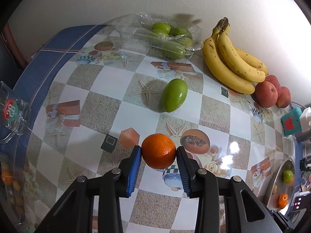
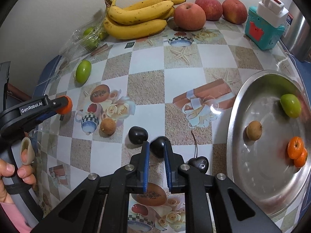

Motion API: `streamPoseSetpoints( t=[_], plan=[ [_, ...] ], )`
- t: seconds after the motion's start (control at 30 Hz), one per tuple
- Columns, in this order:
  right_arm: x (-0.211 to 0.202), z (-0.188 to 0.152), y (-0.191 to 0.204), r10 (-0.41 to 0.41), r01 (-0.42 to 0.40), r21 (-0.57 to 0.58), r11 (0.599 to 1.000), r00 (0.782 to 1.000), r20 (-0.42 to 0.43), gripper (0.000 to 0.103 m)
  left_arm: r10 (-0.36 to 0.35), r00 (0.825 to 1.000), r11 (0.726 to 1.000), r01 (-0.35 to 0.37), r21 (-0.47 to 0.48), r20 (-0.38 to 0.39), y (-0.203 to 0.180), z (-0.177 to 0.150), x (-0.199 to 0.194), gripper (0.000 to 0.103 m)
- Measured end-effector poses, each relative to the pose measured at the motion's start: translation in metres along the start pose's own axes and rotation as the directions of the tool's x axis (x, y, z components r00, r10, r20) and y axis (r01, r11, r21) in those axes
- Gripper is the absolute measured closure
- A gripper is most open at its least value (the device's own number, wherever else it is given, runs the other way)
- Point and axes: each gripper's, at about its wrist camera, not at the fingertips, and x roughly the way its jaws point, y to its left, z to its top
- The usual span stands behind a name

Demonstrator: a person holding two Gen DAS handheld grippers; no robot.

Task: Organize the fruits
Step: 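Lift the mandarin and dark plum off the table with both tools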

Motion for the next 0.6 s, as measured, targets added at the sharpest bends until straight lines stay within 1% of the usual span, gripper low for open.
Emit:
streamPoseSetpoints(
  t=[0.17, 0.2, 0.23, 0.3, 0.6],
  plan=[
    [0.003, 0.001, -0.009, -0.014, 0.014, 0.022, 1.000, 1.000, -0.010, 0.087, 0.007, 1.000, 1.000, -0.006, 0.007, -0.021, -0.003, -0.002, 0.004, 0.063],
    [0.004, 0.001, -0.010, -0.010, 0.010, 0.022, 1.000, 1.000, -0.012, 0.082, 0.007, 1.000, 1.000, -0.007, 0.007, -0.025, -0.004, -0.003, 0.005, 0.063],
    [0.005, 0.001, -0.010, -0.009, 0.009, 0.025, 1.000, 1.000, -0.013, 0.073, 0.008, 1.000, 1.000, -0.007, 0.006, -0.030, -0.004, -0.003, 0.007, 0.063],
    [0.007, 0.001, -0.013, -0.008, 0.008, 0.034, 0.999, 1.000, -0.015, 0.068, 0.007, 0.999, 1.000, -0.006, 0.007, -0.033, -0.004, -0.004, 0.008, 0.063],
    [0.024, -0.001, -0.012, 0.008, -0.006, 0.037, 0.999, 0.998, -0.055, 0.068, 0.006, 0.999, 1.000, -0.006, -0.002, -0.032, -0.002, -0.003, 0.007, 0.063]
  ],
)
